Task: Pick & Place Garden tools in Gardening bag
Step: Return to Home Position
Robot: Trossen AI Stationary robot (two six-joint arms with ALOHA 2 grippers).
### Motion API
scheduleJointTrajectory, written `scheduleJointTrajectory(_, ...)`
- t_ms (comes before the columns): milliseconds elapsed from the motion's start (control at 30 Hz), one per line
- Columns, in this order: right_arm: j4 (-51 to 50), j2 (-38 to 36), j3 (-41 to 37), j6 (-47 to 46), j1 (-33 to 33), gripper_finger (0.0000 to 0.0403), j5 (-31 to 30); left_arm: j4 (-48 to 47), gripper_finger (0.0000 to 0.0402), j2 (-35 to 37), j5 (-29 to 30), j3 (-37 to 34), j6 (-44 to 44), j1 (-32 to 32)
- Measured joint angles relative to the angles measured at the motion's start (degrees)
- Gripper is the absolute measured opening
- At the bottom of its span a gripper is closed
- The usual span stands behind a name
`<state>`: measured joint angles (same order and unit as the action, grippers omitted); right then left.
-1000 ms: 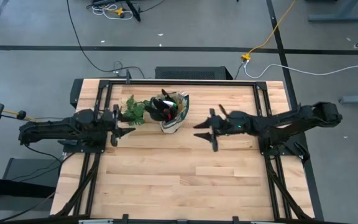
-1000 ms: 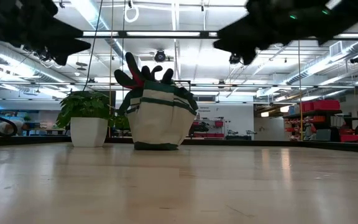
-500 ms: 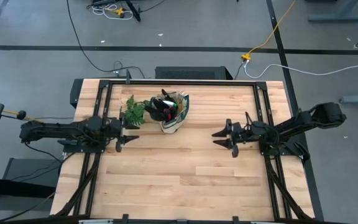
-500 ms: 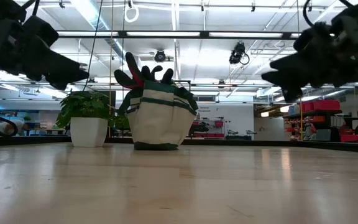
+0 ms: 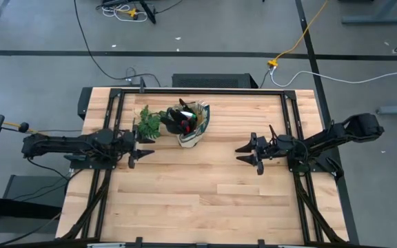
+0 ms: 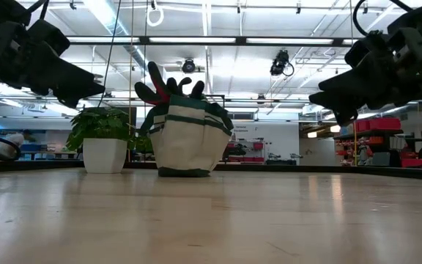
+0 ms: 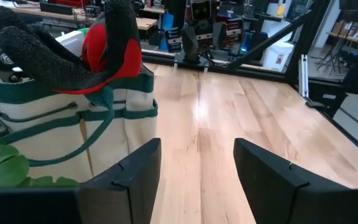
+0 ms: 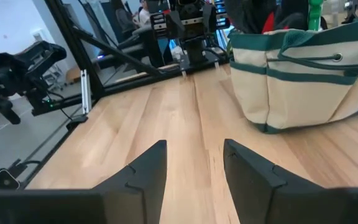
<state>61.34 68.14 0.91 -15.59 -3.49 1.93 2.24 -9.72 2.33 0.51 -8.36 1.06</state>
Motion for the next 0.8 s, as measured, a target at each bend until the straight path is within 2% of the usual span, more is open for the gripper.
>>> scheduleJointTrajectory(333, -1.45, -1.12, 0.0, 0.02, 0.0, 0.016, 0.0, 0.02, 0.0209, 0.0, 0.0, -0.02, 0.0, 0.0)
scheduleJointTrajectory(467, -5.87, -8.26, 0.06, 0.02, 0.0, 0.016, 0.02, -0.03, 0.0209, 1.9, -0.02, -0.04, 0.0, -0.02)
scheduleJointTrajectory(667, -13.81, -24.95, 0.02, 0.02, 0.02, 0.016, 0.02, 0.26, 0.0209, 9.72, 0.01, -0.06, -0.01, -0.04)
scheduleJointTrajectory(800, -14.56, -33.93, 0.02, 0.03, 0.02, 0.016, 0.0, 4.56, 0.0209, 9.34, -0.02, -0.07, -0.02, -0.04)
